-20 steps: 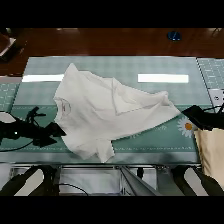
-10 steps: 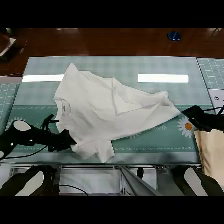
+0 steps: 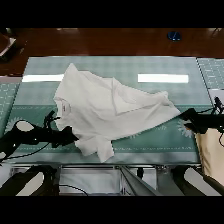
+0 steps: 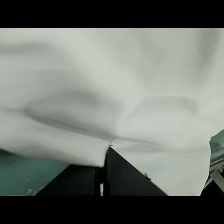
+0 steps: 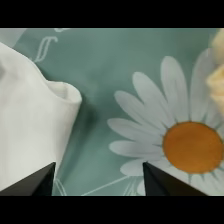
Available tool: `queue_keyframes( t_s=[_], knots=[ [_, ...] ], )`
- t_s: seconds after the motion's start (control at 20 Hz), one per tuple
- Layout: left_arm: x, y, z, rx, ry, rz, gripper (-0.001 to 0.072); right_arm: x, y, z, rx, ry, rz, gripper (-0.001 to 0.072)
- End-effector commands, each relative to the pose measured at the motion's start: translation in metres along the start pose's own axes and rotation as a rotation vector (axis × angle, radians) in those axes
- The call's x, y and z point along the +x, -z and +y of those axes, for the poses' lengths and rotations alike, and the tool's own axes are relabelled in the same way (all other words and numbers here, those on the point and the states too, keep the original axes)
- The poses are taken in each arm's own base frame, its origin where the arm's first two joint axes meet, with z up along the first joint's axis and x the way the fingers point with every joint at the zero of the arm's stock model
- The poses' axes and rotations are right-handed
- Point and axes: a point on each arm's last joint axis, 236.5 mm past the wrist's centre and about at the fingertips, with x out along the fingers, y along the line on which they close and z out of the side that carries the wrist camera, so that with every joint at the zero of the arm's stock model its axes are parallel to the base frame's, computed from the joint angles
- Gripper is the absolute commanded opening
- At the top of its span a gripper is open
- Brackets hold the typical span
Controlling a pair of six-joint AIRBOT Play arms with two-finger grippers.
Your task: Fold the shirts.
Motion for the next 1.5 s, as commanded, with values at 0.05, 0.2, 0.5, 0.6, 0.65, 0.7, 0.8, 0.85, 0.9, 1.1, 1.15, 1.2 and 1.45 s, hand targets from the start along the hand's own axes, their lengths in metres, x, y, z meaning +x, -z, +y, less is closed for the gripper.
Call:
queue_keyframes(
  t_s=[0.05,0.2,0.5,0.6,0.65,0.7,0.8,0.85,0.9,1.1,1.15,1.2,1.45],
  knots=[
    [0.000,-0.002,-0.001,0.003,0.002,-0.010,0.0020,0.017,-0.023,0.026,0.016,-0.114,0.049,0.0623],
    [0.000,-0.008,-0.002,-0.002,0.005,-0.035,0.0020,0.035,-0.025,0.033,0.036,-0.144,0.112,0.0615],
    [-0.008,-0.032,-0.033,-0.004,0.124,-0.124,0.0020,0.050,-0.023,0.094,-0.176,-0.171,0.174,0.0027],
    [-0.040,-0.070,-0.068,0.056,0.202,-0.240,0.0020,0.020,-0.046,0.135,-0.287,-0.216,0.137,0.0026],
    [-0.073,-0.098,-0.097,0.092,0.270,-0.332,0.0020,-0.010,-0.064,0.163,-0.347,-0.245,0.089,0.0026],
    [-0.114,-0.123,-0.131,0.143,0.346,-0.437,0.0020,-0.048,-0.085,0.196,-0.414,-0.276,0.011,0.0026],
    [-0.224,-0.158,-0.206,0.297,0.490,-0.676,0.0020,-0.143,-0.117,0.259,-0.552,-0.343,-0.199,0.0026],
    [-0.279,-0.161,-0.238,0.390,0.521,-0.787,0.0020,-0.193,-0.124,0.281,-0.615,-0.351,-0.307,0.0026],
    [-0.335,-0.156,-0.267,0.490,0.532,-0.901,0.0020,-0.246,-0.125,0.299,-0.674,-0.344,-0.424,0.0026],
    [-0.481,-0.098,-0.321,0.750,0.368,-1.230,0.0019,-0.414,-0.056,0.326,-0.843,-0.356,-0.795,0.0026],
    [-0.502,-0.080,-0.323,0.787,0.299,-1.289,0.0019,-0.440,-0.039,0.318,-0.853,-0.330,-0.868,0.0026],
    [-0.517,-0.062,-0.324,0.815,0.240,-1.336,0.0019,-0.464,-0.020,0.307,-0.857,-0.296,-0.935,0.0026],
    [-0.553,0.039,-0.300,0.903,-0.053,-1.510,0.0019,-0.535,0.062,0.255,-0.837,-0.177,-1.149,0.0026]
  ],
)
